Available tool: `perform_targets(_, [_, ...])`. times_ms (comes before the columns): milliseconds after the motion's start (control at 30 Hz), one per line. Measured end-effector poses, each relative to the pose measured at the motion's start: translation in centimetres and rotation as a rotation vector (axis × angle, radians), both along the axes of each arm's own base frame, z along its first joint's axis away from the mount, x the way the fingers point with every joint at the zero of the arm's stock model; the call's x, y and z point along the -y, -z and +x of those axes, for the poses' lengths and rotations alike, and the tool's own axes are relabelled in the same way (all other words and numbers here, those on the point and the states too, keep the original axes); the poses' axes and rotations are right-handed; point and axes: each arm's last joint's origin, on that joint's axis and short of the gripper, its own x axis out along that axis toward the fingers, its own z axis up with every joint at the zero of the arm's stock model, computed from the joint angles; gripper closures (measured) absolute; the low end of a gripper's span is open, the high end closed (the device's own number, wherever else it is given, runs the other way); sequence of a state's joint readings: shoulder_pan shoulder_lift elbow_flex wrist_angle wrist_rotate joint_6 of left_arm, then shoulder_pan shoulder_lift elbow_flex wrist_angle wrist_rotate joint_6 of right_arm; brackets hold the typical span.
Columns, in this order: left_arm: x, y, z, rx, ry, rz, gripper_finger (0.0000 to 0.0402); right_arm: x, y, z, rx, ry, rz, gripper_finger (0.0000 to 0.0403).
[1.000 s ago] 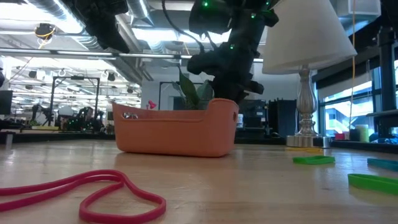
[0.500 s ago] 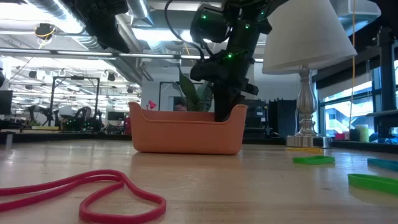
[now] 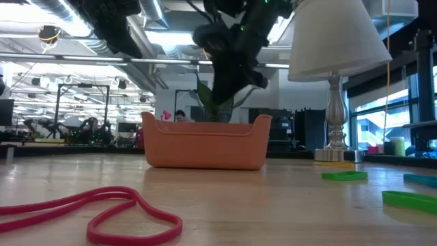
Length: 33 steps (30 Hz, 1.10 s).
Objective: Pick and place rubber bands into bin
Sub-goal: Put the blue rubber band into the orange bin, then put the red rubber band into the orange bin
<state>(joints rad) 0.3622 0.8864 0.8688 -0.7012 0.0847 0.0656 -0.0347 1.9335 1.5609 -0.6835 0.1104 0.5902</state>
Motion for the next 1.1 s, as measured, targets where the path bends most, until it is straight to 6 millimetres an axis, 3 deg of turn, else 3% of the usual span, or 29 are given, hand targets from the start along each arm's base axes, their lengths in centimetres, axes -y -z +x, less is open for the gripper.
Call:
perform_targets(333, [0.0,0.0,0.0,-0.002,-0.001,0.001,0.0398,-1.3,-1.2,0.0,0.013,-0.019,0.008,0.0287])
perform_targets(600, [0.0,0.1,-0.1,-0.009,-0.001,-0.001,0.0398,-4.4,-4.4,-2.4,0.053,-0.156,-0.026,0.0324])
perform_targets(867, [0.2,0.1,0.0,-0.01,0.012,-0.001,0.0398,-7.3,-3.6,-8.8,0.07,-0.089,-0.045,0.0363])
perform_targets(1100, [2.9,0.1,0.9,-0.022,0.096,0.027,0.0398,-8.3,-2.7,-16.1,0.198,-0.025,-0.019,0.0377])
